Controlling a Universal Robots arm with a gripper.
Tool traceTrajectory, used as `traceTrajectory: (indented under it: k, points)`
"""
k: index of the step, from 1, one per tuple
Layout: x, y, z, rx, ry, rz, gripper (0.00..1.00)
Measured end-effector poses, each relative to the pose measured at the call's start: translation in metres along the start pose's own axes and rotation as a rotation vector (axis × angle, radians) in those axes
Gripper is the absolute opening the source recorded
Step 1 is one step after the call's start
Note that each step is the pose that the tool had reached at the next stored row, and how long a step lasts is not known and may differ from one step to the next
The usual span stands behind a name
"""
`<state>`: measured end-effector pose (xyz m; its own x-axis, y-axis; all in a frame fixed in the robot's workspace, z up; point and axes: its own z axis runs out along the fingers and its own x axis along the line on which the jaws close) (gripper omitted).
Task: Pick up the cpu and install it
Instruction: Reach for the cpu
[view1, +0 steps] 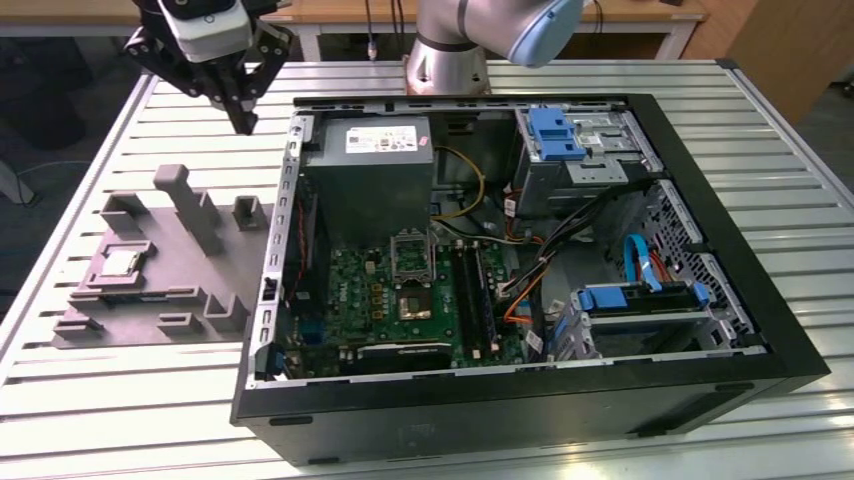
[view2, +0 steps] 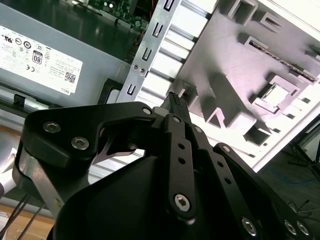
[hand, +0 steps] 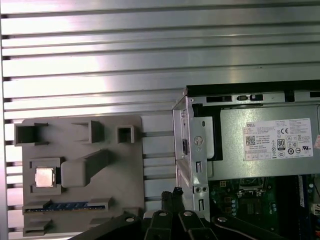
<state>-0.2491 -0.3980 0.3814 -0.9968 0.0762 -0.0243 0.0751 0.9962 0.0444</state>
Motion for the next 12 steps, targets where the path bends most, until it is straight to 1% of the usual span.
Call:
traceTrajectory:
  k: [12]
  points:
    - [0.0035,-0.0003,0.0007,0.0,0.0,0.0,0.11]
